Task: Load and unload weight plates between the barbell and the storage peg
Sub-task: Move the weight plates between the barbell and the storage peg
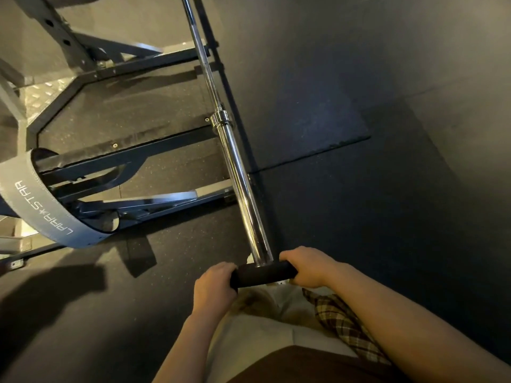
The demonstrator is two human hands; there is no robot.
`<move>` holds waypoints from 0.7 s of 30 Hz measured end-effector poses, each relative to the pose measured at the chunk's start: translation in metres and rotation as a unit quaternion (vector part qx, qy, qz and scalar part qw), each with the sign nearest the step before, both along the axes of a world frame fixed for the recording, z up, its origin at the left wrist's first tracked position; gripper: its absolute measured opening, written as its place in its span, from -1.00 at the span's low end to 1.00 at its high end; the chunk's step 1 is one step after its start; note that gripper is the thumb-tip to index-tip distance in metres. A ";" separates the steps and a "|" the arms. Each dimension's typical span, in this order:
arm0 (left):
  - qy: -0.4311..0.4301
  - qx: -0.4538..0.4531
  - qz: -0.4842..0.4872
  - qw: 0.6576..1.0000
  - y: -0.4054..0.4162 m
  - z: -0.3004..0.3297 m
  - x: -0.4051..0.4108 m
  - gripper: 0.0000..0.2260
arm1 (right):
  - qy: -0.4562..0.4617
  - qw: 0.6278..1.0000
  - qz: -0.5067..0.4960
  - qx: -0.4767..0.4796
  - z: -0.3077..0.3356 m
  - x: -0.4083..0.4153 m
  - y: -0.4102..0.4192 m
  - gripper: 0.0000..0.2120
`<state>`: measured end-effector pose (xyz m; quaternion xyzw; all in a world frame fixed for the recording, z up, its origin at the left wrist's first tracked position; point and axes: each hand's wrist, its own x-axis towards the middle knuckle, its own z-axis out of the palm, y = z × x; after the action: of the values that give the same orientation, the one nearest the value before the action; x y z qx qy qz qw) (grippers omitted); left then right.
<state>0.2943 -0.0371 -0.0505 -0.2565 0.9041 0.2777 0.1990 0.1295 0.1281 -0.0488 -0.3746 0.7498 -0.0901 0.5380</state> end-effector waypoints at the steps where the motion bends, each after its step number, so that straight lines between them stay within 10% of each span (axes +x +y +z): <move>1: -0.001 -0.001 0.000 1.000 0.000 0.001 0.001 -0.81 | 0.002 1.000 0.005 0.000 0.000 0.001 -0.001 -0.73; 21: -0.035 0.024 0.027 0.999 -0.037 -0.004 -0.035 -0.86 | 0.047 0.993 0.099 0.033 0.014 -0.046 -0.060 -0.76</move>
<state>0.2589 -0.0742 -0.0543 -0.2855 0.8825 0.2949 0.2294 0.0830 0.0677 -0.0344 -0.4329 0.7362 0.0063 0.5202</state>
